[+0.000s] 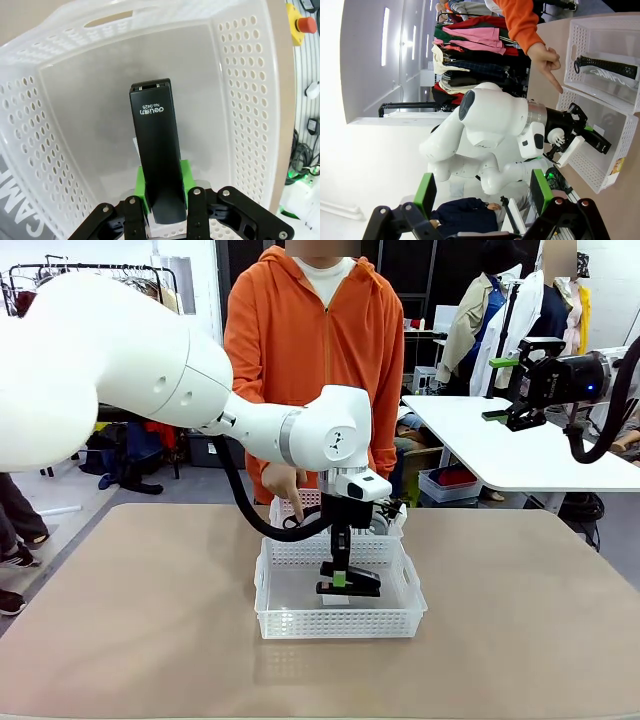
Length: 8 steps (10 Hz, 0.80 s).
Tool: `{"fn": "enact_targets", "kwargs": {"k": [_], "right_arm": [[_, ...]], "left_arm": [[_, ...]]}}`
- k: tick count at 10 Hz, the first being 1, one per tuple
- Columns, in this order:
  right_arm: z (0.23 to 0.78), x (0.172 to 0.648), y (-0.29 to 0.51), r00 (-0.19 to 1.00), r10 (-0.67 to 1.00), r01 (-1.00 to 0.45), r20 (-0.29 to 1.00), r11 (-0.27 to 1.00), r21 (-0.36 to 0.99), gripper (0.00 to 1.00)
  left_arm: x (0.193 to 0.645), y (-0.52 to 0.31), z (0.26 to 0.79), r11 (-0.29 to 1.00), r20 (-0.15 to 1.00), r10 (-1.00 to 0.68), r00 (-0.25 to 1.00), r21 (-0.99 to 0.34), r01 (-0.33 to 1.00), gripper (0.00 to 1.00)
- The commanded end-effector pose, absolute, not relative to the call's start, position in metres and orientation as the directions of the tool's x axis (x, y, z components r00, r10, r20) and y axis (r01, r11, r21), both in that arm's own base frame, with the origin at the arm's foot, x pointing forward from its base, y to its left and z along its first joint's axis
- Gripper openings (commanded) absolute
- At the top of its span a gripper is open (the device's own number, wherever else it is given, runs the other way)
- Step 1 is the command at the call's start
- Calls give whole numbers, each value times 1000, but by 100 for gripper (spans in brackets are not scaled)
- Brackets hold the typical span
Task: Distribute items into two baskets.
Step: Place the picked Stapler into the Organizing basket as instructed by the person.
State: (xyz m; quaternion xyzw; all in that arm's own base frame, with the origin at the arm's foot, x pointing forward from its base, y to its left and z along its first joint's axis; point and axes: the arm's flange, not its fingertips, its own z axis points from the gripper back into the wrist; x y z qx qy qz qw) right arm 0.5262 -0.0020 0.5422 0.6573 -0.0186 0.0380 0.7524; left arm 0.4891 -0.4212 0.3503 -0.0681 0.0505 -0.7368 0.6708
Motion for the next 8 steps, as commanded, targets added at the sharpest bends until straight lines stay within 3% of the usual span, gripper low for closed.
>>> {"fn": "enact_targets", "kwargs": {"k": [1, 8], "right_arm": [[545, 526, -2, 996, 34, -86, 82, 133, 987, 100], [545, 526, -2, 996, 34, -86, 82, 133, 987, 100]], "left_arm": [[488, -420, 344, -70, 41, -997, -64, -152, 986, 0], [489, -418, 329, -49, 12, -999, -48, -171, 984, 3]]}}
